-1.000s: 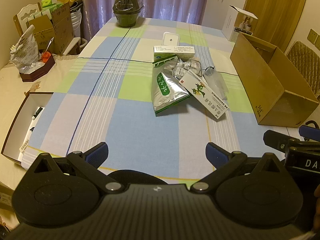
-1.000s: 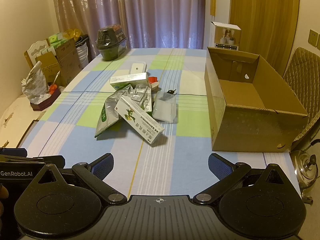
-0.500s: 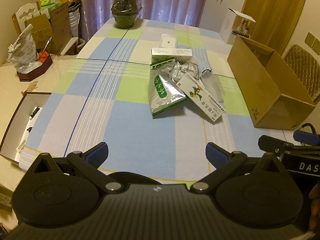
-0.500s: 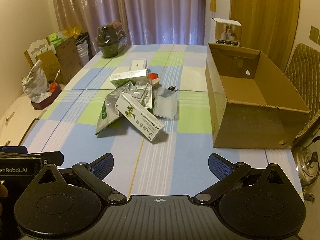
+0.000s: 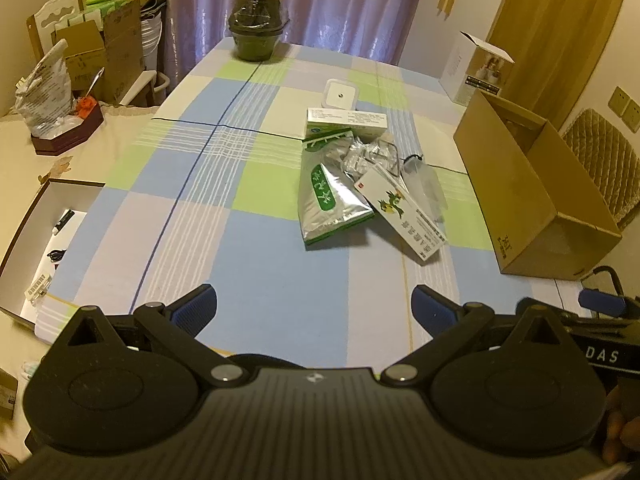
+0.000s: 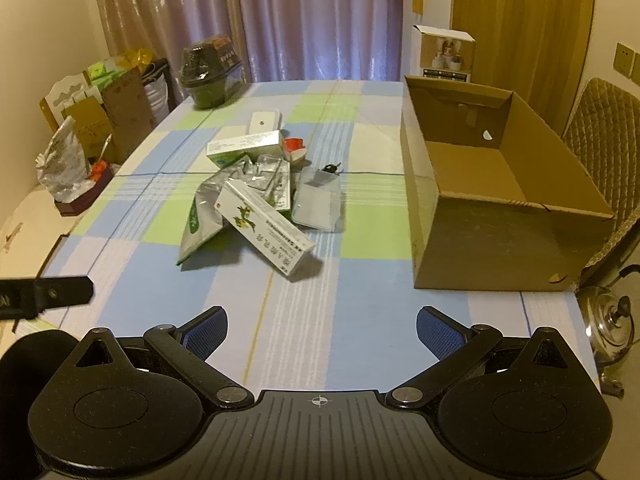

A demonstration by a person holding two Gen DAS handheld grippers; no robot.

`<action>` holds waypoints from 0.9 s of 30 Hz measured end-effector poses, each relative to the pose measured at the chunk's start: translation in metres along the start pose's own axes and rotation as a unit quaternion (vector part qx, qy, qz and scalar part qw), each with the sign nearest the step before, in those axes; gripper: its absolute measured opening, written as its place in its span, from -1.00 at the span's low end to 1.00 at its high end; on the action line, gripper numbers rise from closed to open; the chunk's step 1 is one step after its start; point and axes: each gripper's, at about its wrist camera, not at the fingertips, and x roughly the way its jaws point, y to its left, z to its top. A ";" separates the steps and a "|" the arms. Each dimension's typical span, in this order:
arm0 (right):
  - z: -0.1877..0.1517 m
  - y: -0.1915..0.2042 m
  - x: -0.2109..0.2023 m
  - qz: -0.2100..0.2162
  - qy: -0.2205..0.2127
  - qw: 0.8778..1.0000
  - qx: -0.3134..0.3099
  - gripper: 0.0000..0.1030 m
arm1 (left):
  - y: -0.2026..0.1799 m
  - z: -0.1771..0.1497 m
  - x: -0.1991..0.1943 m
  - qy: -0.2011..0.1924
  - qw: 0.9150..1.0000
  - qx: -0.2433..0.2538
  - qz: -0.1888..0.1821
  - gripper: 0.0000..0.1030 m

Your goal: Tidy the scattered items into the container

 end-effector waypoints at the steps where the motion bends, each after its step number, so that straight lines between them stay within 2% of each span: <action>1: 0.000 -0.001 0.000 -0.002 0.000 1.000 -0.002 1.00 | 0.001 0.002 0.000 0.000 1.000 0.000 0.001 0.97; 7: 0.005 -0.002 0.001 -0.014 0.002 0.999 -0.033 1.00 | 0.007 0.016 0.003 -0.012 1.000 0.026 -0.010 0.97; 14: 0.021 0.018 0.028 0.020 -0.007 0.992 -0.124 1.00 | 0.012 0.038 0.023 -0.015 0.995 0.091 -0.031 0.98; 16: 0.022 0.027 0.040 0.029 -0.007 0.986 -0.166 1.00 | 0.015 0.044 0.032 -0.009 0.994 0.101 -0.043 0.98; 21: 0.025 0.047 0.069 0.027 -0.013 0.965 -0.262 1.00 | 0.019 0.057 0.058 0.007 0.988 0.148 -0.039 0.98; 27: 0.028 0.062 0.112 0.026 -0.007 0.943 -0.332 1.00 | 0.023 0.067 0.090 0.021 0.985 0.169 -0.041 0.98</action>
